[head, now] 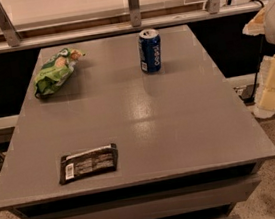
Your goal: Knock pepsi can over
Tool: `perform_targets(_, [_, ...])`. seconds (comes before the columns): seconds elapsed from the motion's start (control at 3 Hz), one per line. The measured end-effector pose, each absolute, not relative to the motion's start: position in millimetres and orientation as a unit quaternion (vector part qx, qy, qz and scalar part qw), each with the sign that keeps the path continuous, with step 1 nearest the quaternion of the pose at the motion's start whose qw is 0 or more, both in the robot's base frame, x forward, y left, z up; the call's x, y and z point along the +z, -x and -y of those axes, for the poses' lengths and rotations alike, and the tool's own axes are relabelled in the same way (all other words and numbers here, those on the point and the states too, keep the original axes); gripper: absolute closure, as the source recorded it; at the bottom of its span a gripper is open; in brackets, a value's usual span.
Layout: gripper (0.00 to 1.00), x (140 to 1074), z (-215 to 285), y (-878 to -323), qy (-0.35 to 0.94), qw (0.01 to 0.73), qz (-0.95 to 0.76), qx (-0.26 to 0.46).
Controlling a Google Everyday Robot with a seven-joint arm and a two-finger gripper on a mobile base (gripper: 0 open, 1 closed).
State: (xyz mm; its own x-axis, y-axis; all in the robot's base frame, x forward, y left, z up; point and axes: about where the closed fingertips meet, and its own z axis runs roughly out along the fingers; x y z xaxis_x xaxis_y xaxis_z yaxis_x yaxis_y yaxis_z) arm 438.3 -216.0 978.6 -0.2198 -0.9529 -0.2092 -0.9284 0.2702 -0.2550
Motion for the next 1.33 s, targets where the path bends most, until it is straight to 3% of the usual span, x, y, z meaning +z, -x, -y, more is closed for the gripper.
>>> perform_targets(0.67, [0.00, 986.8, 216.5, -460.3, 0.611, 0.182, -0.770, -0.034])
perform_targets(1.33, [0.00, 989.8, 204.7, -582.5, 0.636, 0.281, -0.718, 0.035])
